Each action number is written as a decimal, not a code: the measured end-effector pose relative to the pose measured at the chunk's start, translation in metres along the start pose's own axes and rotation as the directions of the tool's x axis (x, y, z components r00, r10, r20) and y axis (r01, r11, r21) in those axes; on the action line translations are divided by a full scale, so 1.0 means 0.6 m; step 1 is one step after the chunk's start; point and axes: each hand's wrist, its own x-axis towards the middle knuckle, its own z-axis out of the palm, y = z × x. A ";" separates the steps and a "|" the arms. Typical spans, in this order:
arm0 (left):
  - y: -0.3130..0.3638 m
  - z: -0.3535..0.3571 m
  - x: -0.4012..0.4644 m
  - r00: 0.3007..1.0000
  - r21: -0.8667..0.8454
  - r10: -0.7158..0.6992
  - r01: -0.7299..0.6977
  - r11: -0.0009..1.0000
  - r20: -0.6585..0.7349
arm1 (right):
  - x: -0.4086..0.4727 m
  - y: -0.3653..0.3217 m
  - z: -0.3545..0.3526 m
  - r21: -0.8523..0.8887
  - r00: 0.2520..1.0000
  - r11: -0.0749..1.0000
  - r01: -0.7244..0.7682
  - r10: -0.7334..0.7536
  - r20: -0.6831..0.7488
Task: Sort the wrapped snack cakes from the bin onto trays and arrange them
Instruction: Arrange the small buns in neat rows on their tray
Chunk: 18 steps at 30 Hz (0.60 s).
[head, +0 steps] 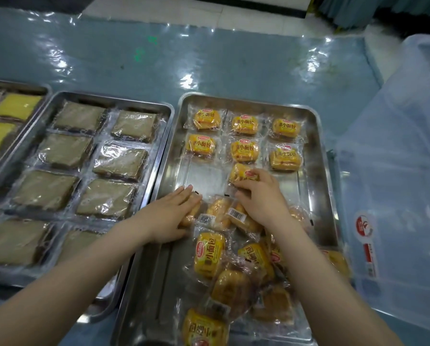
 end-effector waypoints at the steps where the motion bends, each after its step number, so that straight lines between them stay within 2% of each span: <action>1: 0.000 0.001 0.000 1.000 -0.035 -0.008 0.007 0.999 -0.028 | -0.003 -0.001 0.000 0.029 0.999 1.000 0.006 -0.005 -0.032; 4: 0.002 -0.002 -0.005 0.978 -0.311 -0.109 0.050 0.949 -0.176 | -0.009 -0.008 0.002 0.122 0.994 0.992 0.017 -0.004 -0.111; 6: 0.004 -0.015 -0.010 0.919 -0.556 -0.247 0.037 0.830 -0.308 | -0.008 -0.019 0.001 0.204 0.990 0.978 0.044 -0.016 -0.137; 7: 0.004 -0.023 -0.013 0.875 -0.691 -0.339 0.008 0.723 -0.345 | -0.007 -0.027 -0.001 0.255 0.989 0.965 0.061 -0.025 -0.144; 9: 0.004 -0.044 -0.019 0.802 -0.899 -0.513 -0.064 0.434 -0.305 | -0.006 -0.047 -0.005 0.367 0.991 0.925 0.095 -0.051 -0.128; 10: 0.006 -0.054 -0.022 0.793 -0.955 -0.559 -0.096 0.281 -0.244 | -0.007 -0.059 -0.006 0.428 0.992 0.897 0.108 -0.071 -0.100; 12: 0.015 -0.068 -0.027 0.821 -0.986 -0.554 -0.164 0.006 -0.140 | -0.009 -0.084 -0.006 0.560 0.995 0.823 0.093 -0.103 -0.013; 13: 0.020 -0.072 -0.029 0.831 -0.977 -0.544 -0.195 -0.084 -0.119 | -0.010 -0.094 -0.005 0.620 0.994 0.781 0.072 -0.110 0.023; 15: 0.031 -0.078 -0.033 0.821 -0.965 -0.559 -0.226 -0.136 -0.113 | -0.011 -0.107 -0.003 0.716 0.994 0.697 0.033 -0.095 0.048; 18: 0.037 -0.076 -0.036 0.812 -0.960 -0.563 -0.258 -0.109 -0.155 | -0.016 -0.113 -0.004 0.813 0.997 0.580 -0.046 -0.023 0.073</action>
